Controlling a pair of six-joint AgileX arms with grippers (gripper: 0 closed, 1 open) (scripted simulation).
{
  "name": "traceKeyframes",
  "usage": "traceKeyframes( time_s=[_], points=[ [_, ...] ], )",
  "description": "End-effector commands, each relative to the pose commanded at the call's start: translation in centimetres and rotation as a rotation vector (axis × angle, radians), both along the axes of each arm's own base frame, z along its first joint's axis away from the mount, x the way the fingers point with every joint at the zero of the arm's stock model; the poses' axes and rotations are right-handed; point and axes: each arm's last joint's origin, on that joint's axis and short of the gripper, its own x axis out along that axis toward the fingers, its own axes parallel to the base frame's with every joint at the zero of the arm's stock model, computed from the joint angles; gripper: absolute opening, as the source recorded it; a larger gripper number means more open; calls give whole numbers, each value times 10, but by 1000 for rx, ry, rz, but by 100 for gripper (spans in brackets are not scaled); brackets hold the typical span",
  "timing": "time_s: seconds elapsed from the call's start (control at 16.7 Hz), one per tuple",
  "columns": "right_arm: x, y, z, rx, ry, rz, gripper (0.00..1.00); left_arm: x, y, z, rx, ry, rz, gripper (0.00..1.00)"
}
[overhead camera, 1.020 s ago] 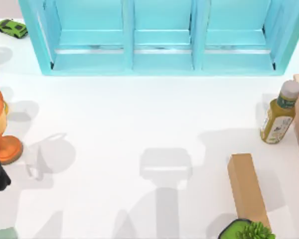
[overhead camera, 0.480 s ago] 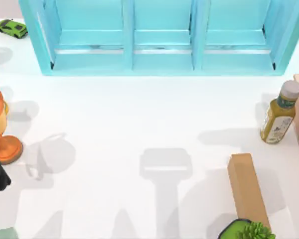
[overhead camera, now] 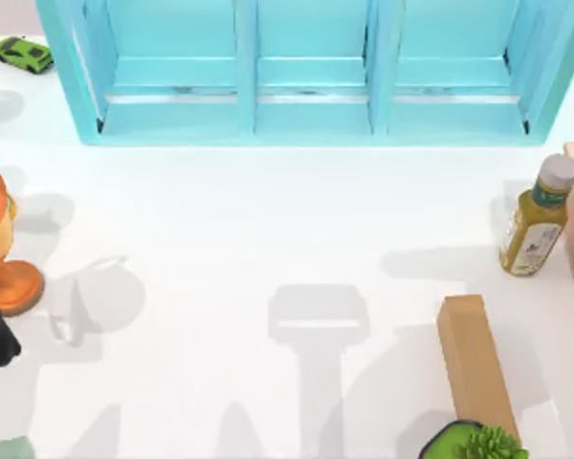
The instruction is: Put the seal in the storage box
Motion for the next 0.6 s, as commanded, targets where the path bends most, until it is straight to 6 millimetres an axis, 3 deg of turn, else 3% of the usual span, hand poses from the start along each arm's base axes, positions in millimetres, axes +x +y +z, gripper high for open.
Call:
traceKeyframes(
  time_s=[0.54,0.6],
  points=[
    [0,0,0,0,0,0,98,0,0,0,0,0,0,100],
    [0,0,0,0,0,0,100,0,0,0,0,0,0,100]
  ],
)
